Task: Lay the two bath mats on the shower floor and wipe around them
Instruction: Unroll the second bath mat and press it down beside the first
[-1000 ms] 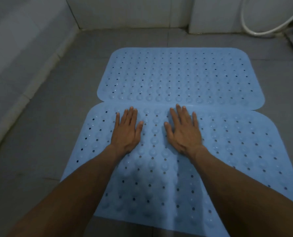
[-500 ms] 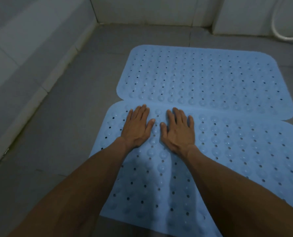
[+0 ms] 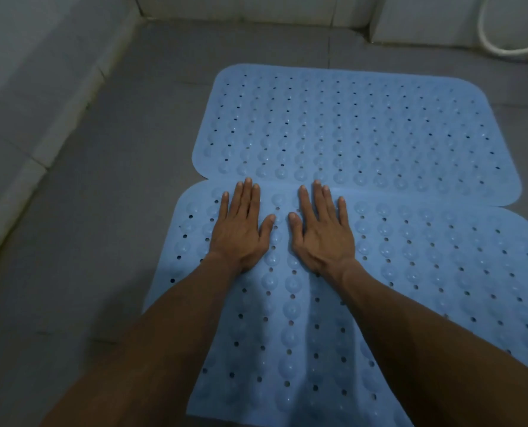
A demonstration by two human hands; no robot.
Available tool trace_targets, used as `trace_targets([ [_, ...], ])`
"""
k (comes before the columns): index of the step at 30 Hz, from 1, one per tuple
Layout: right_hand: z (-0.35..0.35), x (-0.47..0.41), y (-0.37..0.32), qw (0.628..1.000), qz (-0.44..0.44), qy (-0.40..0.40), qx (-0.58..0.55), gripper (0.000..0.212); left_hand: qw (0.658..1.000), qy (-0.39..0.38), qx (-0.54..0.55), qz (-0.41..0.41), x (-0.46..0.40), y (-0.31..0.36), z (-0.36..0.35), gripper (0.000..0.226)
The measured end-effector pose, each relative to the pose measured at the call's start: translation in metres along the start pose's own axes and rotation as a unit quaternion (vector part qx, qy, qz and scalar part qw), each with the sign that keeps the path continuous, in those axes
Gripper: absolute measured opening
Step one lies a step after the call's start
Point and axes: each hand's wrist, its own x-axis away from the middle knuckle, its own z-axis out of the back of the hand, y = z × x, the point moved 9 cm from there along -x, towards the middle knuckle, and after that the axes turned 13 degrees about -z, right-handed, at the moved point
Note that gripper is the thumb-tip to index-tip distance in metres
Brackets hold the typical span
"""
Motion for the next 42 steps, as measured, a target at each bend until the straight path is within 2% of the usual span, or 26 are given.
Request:
trace_targets([
  [5, 0.003, 0.0, 0.0, 1.0, -0.004, 0.006, -0.007, 0.065, 1.0, 0.016, 0.012, -0.013, 0.0, 0.002, 0.002, 0.072],
  [17, -0.001, -0.003, -0.001, 1.0, -0.008, -0.019, 0.012, 0.068, 1.0, 0.0, 0.008, -0.015, -0.004, 0.001, 0.004, 0.072],
  [24, 0.001, -0.001, -0.001, 1.0, -0.005, -0.023, 0.007, 0.069, 0.999, -0.052, 0.009, 0.0, -0.003, 0.001, -0.001, 0.075],
  [27, 0.0, -0.004, 0.0, 0.997, -0.001, -0.081, -0.001, 0.07, 0.995, -0.096, 0.015, 0.006, -0.005, 0.001, -0.002, 0.074],
  [30, 0.013, -0.006, 0.004, 0.986, 0.013, -0.157, -0.063, 0.067, 0.992, -0.121, 0.015, 0.012, -0.011, 0.008, 0.007, 0.076],
  [34, 0.043, 0.005, 0.045, 0.991, 0.007, -0.103, -0.09, 0.063, 0.995, -0.096, 0.012, -0.021, -0.033, 0.05, 0.027, 0.075],
  [37, 0.056, 0.017, 0.101, 0.995, -0.026, -0.058, -0.076, 0.062, 0.995, -0.089, 0.035, -0.037, -0.049, 0.098, 0.029, 0.073],
  [42, 0.076, 0.023, 0.195, 0.995, -0.082, -0.032, -0.043, 0.062, 0.99, -0.084, 0.088, -0.072, -0.057, 0.196, 0.008, 0.07],
])
